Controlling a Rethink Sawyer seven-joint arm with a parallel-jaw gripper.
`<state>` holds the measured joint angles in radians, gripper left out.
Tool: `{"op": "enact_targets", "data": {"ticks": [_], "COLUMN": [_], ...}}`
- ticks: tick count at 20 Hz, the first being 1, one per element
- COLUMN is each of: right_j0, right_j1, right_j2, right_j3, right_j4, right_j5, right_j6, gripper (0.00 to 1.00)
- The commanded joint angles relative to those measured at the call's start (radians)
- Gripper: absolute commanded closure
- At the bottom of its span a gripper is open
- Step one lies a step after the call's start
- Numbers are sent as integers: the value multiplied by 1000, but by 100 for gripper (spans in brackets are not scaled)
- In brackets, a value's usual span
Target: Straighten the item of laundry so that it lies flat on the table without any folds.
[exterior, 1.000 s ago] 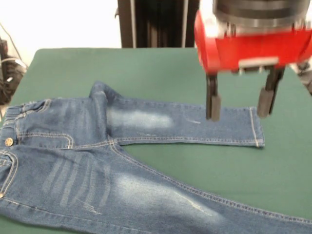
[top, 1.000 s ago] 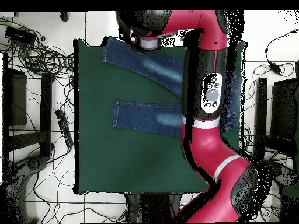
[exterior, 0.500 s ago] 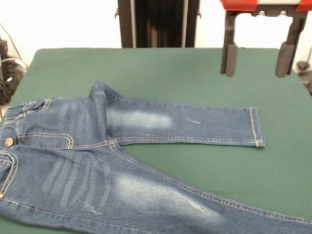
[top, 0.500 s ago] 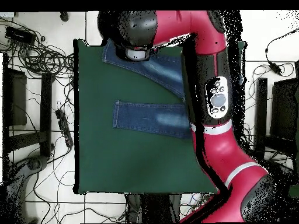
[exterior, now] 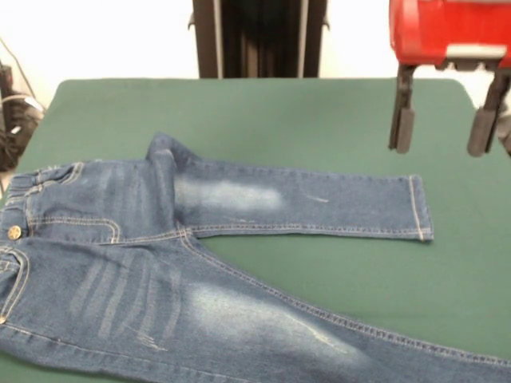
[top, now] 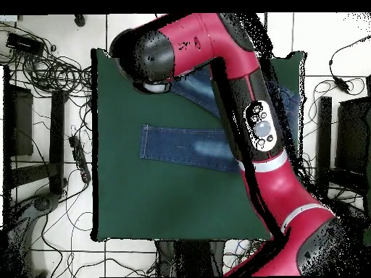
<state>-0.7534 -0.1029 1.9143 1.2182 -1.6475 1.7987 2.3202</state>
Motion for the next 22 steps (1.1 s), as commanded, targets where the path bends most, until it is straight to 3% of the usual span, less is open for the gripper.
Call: {"op": "enact_targets", "data": {"ticks": [1, 12, 22], "right_j0": [34, 2, 37], "right_j1": [-7, -46, -130], "right_j2": [-320, -463, -582], "right_j3": [129, 211, 333], "right_j4": [52, 203, 314], "right_j5": [-123, -238, -305], "right_j6": [324, 347, 498], "gripper": [0, 0, 0]}}
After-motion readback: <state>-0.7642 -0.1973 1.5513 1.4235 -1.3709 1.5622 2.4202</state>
